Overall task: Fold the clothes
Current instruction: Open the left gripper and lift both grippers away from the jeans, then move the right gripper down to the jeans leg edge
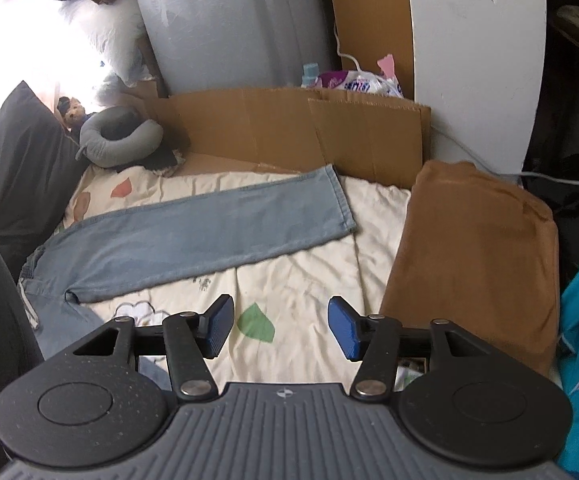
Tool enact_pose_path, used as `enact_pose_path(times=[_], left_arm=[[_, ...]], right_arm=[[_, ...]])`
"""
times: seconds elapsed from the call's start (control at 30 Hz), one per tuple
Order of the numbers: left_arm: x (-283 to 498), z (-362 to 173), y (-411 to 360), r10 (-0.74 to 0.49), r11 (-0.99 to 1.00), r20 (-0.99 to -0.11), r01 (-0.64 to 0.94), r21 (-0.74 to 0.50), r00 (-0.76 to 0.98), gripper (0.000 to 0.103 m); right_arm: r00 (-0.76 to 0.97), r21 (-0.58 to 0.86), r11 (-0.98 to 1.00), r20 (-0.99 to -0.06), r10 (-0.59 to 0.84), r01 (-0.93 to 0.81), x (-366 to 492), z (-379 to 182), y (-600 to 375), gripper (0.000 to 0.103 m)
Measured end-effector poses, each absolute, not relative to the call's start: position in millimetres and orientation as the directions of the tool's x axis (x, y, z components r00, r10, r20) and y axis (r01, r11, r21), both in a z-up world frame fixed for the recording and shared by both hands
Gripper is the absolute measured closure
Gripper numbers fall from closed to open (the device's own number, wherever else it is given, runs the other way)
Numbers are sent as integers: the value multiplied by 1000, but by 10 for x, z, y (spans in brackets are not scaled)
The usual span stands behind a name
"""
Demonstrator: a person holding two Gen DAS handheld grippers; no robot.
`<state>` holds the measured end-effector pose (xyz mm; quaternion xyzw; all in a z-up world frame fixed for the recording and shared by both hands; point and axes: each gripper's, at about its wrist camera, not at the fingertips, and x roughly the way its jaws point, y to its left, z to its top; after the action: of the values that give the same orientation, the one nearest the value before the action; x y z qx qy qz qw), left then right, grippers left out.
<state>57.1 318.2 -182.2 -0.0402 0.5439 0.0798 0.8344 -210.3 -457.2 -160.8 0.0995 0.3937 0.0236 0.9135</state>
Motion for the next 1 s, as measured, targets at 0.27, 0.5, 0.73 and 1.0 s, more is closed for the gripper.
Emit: enact_pose_path(times=[0.27, 0.5, 0.73, 1.0], left_arm=[[416, -2102, 3256, 93, 977, -935, -214, 19, 342, 34], [307, -2272, 3335, 79, 963, -948, -269, -8, 309, 34], [166, -2350, 3409, 84, 955, -952, -295, -7, 295, 34], [8, -2456, 3532, 95, 939, -957, -344, -6, 276, 34]], right_arm=[[621, 206, 978, -771, 142, 31, -2266, -2051, -4567, 44], [561, 196, 981, -811, 166, -7, -2339, -2400, -4479, 44], [500, 203, 975, -838, 219, -87, -2411, -2695, -4268, 44], [365, 219, 954, -887, 281, -204, -2518, -3115, -3990, 44]])
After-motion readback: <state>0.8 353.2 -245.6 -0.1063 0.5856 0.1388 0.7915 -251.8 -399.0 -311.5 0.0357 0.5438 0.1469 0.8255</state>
